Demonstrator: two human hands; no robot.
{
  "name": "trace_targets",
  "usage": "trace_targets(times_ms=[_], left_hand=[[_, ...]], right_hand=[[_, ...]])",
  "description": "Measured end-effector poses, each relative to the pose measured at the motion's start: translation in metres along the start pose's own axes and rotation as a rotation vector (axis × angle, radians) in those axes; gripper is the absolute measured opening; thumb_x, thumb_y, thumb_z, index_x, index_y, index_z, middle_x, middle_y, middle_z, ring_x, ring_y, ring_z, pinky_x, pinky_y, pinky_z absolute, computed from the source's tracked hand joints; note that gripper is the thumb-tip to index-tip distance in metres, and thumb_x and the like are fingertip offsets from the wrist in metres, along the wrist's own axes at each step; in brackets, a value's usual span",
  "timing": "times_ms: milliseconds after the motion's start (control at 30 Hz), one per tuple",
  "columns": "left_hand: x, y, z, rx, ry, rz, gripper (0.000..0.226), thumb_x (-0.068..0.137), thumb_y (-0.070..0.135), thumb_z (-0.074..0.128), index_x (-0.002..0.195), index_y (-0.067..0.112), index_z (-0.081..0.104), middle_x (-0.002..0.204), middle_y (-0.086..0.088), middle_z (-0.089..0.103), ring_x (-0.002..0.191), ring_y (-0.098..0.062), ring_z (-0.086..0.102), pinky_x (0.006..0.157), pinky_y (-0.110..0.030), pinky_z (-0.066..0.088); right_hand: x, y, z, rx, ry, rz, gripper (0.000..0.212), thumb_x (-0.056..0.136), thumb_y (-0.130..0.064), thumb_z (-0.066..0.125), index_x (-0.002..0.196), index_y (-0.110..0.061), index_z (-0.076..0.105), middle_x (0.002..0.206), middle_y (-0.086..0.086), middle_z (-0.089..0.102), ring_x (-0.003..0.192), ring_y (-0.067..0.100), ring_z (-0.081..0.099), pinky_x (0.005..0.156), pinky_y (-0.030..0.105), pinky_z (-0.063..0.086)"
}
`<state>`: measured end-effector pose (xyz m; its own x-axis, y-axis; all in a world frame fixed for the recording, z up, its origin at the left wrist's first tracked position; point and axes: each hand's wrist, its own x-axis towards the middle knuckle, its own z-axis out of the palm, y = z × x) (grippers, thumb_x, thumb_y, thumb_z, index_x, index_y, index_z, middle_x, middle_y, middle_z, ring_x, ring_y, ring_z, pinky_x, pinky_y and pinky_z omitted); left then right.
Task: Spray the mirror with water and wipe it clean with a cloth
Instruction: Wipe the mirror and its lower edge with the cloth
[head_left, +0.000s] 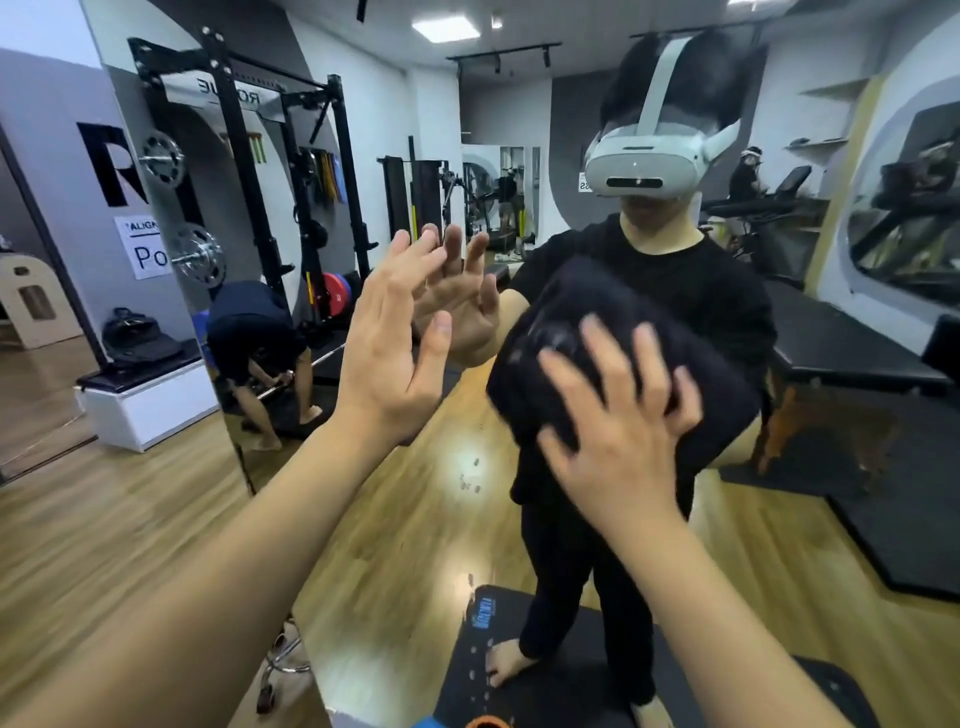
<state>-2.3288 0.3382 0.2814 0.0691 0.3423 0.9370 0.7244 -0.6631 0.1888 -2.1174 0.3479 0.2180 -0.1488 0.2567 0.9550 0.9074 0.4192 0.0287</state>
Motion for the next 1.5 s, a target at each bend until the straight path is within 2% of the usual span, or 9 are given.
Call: trace_targets(times_ms=[133, 200, 333, 500, 633, 833, 1133, 1300, 1500], left_hand=[[-0.007, -0.021, -0.017, 0.023, 0.030, -0.022, 0.046, 0.099, 0.012, 0.047, 0.145, 0.002, 0.047, 0.157, -0.014, 0.043, 0.155, -0.028, 0.025, 0.124, -0.053, 0.026], [-0.015, -0.035, -0.025, 0.024, 0.022, -0.049, 0.047, 0.100, 0.012, 0.047, 0.146, 0.003, 0.047, 0.158, -0.014, 0.043, 0.156, -0.027, 0.024, 0.124, -0.054, 0.025], [-0.033, -0.058, -0.026, 0.001, -0.034, -0.070, 0.049, 0.098, 0.008, 0.050, 0.147, 0.005, 0.046, 0.158, -0.008, 0.043, 0.155, -0.028, 0.025, 0.122, -0.061, 0.025], [-0.039, -0.062, -0.020, 0.012, -0.100, -0.055, 0.051, 0.098, 0.009, 0.055, 0.148, 0.007, 0.046, 0.163, -0.013, 0.034, 0.157, -0.032, 0.017, 0.124, -0.061, 0.020], [-0.039, -0.066, -0.021, 0.020, -0.110, -0.047, 0.050, 0.098, 0.009, 0.055, 0.147, 0.004, 0.047, 0.164, -0.014, 0.033, 0.158, -0.032, 0.015, 0.125, -0.059, 0.020], [-0.038, -0.062, -0.018, 0.080, -0.104, -0.040, 0.048, 0.098, 0.010, 0.056, 0.146, 0.003, 0.050, 0.163, -0.016, 0.034, 0.157, -0.034, 0.017, 0.125, -0.057, 0.022], [-0.036, -0.060, -0.030, -0.023, -0.105, -0.094, 0.046, 0.103, 0.012, 0.042, 0.147, 0.000, 0.046, 0.159, -0.011, 0.043, 0.156, -0.026, 0.024, 0.125, -0.052, 0.026], [-0.029, -0.073, -0.040, -0.120, -0.014, -0.071, 0.044, 0.100, 0.003, 0.042, 0.143, -0.006, 0.047, 0.147, -0.015, 0.053, 0.141, -0.023, 0.048, 0.117, -0.045, 0.040], [-0.029, -0.101, -0.053, -0.117, -0.099, 0.116, 0.038, 0.098, 0.006, 0.050, 0.134, -0.008, 0.053, 0.143, -0.022, 0.054, 0.140, -0.035, 0.048, 0.114, -0.057, 0.041]], right_hand=[[0.048, -0.030, 0.003, 0.120, 0.141, 0.318, 0.062, 0.076, -0.034, 0.064, 0.137, -0.030, 0.055, 0.159, 0.003, 0.034, 0.150, 0.036, 0.019, 0.113, 0.060, 0.019], [0.033, -0.049, 0.026, 0.069, 0.191, 0.320, 0.063, 0.076, -0.036, 0.066, 0.138, -0.031, 0.053, 0.157, 0.003, 0.034, 0.149, 0.037, 0.020, 0.116, 0.059, 0.016], [-0.059, -0.088, 0.085, -0.058, 0.061, 0.044, 0.057, 0.085, -0.046, 0.061, 0.140, -0.034, 0.049, 0.154, 0.001, 0.035, 0.146, 0.035, 0.023, 0.116, 0.054, 0.015], [-0.192, -0.111, 0.115, -0.121, -0.441, -0.437, 0.073, 0.068, -0.030, 0.079, 0.137, -0.032, 0.057, 0.158, -0.005, 0.037, 0.155, 0.031, 0.007, 0.122, 0.049, 0.012], [-0.198, -0.093, 0.109, -0.124, -0.458, -0.580, 0.054, 0.080, -0.023, 0.051, 0.132, -0.030, 0.059, 0.157, -0.006, 0.039, 0.156, 0.027, 0.004, 0.121, 0.046, 0.011], [-0.075, -0.071, 0.073, -0.053, -0.110, -0.304, 0.049, 0.087, -0.032, 0.065, 0.135, -0.034, 0.058, 0.157, -0.005, 0.041, 0.145, 0.026, 0.035, 0.109, 0.049, 0.027], [0.063, -0.088, 0.030, 0.188, 0.154, 0.352, 0.064, 0.077, -0.029, 0.063, 0.140, -0.030, 0.053, 0.160, 0.002, 0.033, 0.150, 0.034, 0.017, 0.114, 0.059, 0.015], [-0.024, -0.121, 0.099, -0.005, 0.118, 0.064, 0.047, 0.094, -0.043, 0.057, 0.140, -0.034, 0.051, 0.153, -0.001, 0.038, 0.148, 0.033, 0.024, 0.118, 0.053, 0.013], [-0.183, -0.161, 0.158, -0.082, -0.425, -0.466, 0.074, 0.066, -0.026, 0.085, 0.136, -0.033, 0.059, 0.155, -0.002, 0.037, 0.155, 0.032, 0.007, 0.117, 0.050, 0.023]])
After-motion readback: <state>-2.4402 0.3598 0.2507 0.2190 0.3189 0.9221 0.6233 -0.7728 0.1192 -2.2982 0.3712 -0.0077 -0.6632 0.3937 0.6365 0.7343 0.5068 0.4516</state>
